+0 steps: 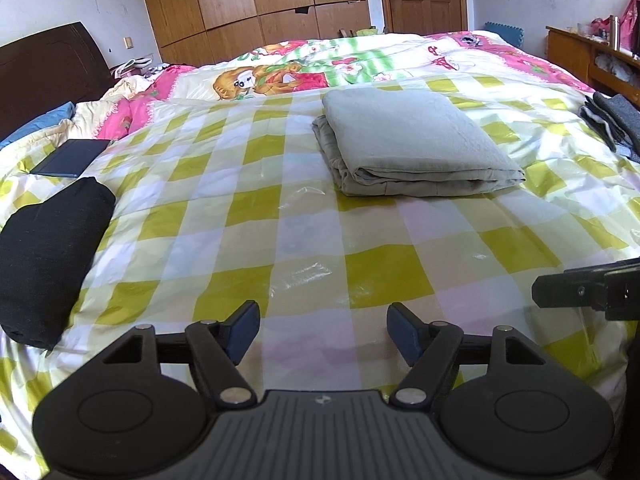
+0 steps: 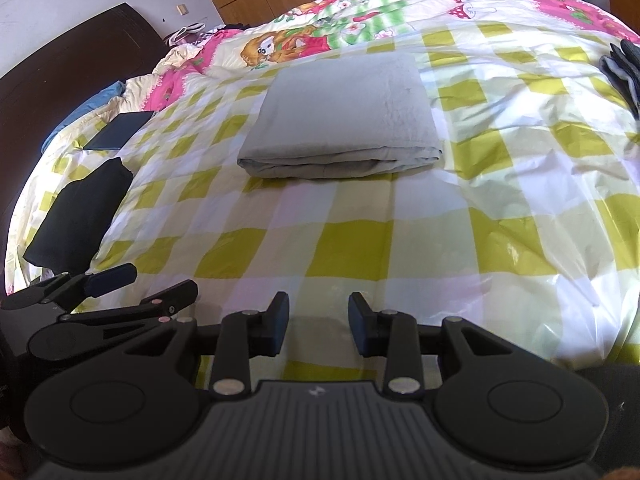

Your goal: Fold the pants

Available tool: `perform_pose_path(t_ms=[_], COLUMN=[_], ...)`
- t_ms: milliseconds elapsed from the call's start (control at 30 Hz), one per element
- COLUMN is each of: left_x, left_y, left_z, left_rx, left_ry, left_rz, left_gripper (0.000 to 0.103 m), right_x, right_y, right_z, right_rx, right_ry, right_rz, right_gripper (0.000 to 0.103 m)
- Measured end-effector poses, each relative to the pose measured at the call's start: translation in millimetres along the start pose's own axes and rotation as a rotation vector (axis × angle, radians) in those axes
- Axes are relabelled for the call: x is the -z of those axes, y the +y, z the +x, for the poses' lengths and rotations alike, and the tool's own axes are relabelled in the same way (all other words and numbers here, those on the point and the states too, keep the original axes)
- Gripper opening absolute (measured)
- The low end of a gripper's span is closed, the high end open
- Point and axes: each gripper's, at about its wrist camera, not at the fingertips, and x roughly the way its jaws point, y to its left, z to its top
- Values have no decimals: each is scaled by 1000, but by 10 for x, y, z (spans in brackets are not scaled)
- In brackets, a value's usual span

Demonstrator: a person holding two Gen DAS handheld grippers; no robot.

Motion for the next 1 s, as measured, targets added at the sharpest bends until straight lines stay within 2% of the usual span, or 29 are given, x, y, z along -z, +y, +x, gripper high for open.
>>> perform_pose_path(t_ms=[67, 400, 533, 1000], left_x=[7, 43, 55, 84], left_y=[-18, -49, -39, 26], left_z=[-15, -48, -57, -93], left_rx=[-21, -35, -46, -12], left_ry=[-5, -8, -8, 19], left_rz=[9, 21, 19, -45], left_gripper=[91, 96, 101, 103], right_x=[26, 59, 76, 121], right_y=[14, 46, 48, 72], right_z=[-5, -24, -39, -114], right_rx=[0, 4, 7, 17], right_ry=[2, 1, -3, -20], right_rz=[-7, -18, -14, -13], right_gripper=[35, 36, 36, 36])
